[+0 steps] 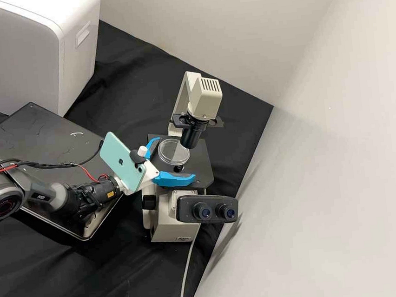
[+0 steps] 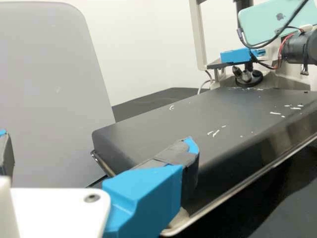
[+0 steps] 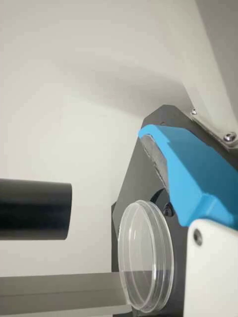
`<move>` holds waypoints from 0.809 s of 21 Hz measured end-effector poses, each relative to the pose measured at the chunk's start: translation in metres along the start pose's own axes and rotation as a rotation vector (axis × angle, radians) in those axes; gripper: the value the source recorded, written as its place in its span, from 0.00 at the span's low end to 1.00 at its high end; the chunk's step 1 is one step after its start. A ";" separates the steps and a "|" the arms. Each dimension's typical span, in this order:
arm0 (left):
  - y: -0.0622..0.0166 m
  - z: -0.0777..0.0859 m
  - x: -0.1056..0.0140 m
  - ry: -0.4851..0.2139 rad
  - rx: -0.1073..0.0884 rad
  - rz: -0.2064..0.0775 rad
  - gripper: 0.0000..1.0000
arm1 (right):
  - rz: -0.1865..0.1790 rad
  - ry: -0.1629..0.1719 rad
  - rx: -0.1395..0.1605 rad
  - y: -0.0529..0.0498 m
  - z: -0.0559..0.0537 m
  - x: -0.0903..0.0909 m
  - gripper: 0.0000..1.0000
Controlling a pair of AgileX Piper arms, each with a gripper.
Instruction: Place the petri dish on the bench
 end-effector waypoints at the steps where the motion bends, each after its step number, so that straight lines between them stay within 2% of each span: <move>1: 0.0000 0.000 0.000 0.000 0.000 0.000 1.00 | 0.000 0.000 0.000 0.000 0.000 0.000 1.00; 10: -0.0001 0.001 0.000 -0.004 0.000 0.000 1.00 | -0.006 0.001 0.013 -0.004 -0.007 -0.002 1.00; 17: -0.0002 0.002 -0.001 -0.015 0.001 -0.001 1.00 | -0.007 -0.009 0.025 -0.004 -0.010 0.000 1.00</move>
